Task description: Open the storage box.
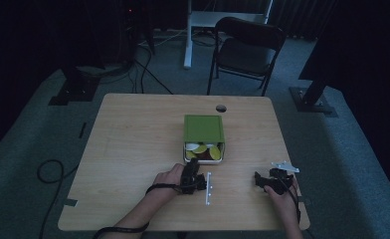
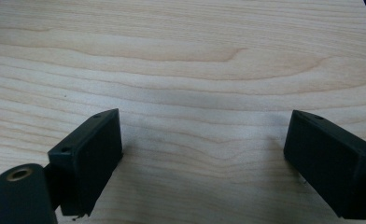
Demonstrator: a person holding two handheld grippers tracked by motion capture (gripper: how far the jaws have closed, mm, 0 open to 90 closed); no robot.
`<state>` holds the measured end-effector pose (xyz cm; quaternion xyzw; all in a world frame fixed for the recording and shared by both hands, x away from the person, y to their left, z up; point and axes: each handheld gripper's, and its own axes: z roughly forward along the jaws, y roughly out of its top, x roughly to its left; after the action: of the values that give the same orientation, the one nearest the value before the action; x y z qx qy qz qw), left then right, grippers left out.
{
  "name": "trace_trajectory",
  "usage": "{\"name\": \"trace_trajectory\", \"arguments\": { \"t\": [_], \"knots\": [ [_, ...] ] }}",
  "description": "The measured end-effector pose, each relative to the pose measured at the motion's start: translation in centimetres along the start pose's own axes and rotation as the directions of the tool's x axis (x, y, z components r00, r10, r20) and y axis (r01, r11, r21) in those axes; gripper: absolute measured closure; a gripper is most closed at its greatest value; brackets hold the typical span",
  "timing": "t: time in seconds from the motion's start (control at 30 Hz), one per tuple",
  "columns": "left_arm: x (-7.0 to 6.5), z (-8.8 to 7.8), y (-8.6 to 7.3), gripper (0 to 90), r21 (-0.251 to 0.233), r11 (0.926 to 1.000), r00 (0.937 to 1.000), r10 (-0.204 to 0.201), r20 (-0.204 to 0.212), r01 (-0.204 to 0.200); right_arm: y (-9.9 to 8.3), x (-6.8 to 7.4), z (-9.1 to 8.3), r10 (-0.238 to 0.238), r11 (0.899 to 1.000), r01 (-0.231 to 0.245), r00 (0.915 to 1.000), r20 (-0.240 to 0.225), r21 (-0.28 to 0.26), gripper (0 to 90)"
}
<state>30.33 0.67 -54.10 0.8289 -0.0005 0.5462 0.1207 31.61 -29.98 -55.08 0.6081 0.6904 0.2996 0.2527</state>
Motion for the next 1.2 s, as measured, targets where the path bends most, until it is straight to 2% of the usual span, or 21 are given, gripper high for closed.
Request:
{"name": "trace_trajectory", "arguments": {
  "t": [0.17, 0.27, 0.5, 0.67, 0.97, 1.2],
  "knots": [
    [-0.2, 0.0, 0.1, 68.4, 0.008, 0.9999, 0.9998, 0.01, -0.017, -0.01, 0.0, 0.0, 0.0, 0.0, 1.0, 0.0, 1.0, 0.0, 0.0, 10.8],
    [0.1, 0.0, 0.3, 68.8, 0.017, 0.9998, 1.0, 0.005, 0.0, -0.005, 0.0, 0.0, 0.0, 0.0, 1.0, 0.0, 1.0, 0.0, 0.0, 10.8],
    [-0.1, -0.2, 0.3, 70.0, 0.014, 0.9994, 0.9995, 0.032, -0.007, -0.032, 0.0, 0.0, 0.0, 0.0, 1.0, 0.0, 1.0, 0.0, 0.0, 10.8],
    [-0.3, -0.6, 0.3, 70.5, 0.009, 0.9987, 0.9987, 0.05, -0.006, -0.05, 0.0, 0.0, 0.0, 0.0, 1.0, 0.0, 1.0, 0.0, 0.0, 10.8],
    [-0.7, -1.6, 0.3, 70.6, -0.002, 0.9987, 0.9987, 0.051, 0.001, -0.051, 0.0, 0.0, 0.0, 0.0, 1.0, 0.0, 1.0, 0.0, 0.0, 10.8],
    [-1.2, -2.5, 0.3, 71.0, -0.012, 0.9976, 0.9977, 0.068, -0.006, -0.068, 0.0, 0.0, 0.0, 0.0, 1.0, 0.0, 1.0, 0.0, 0.0, 10.8]
  ]
}}
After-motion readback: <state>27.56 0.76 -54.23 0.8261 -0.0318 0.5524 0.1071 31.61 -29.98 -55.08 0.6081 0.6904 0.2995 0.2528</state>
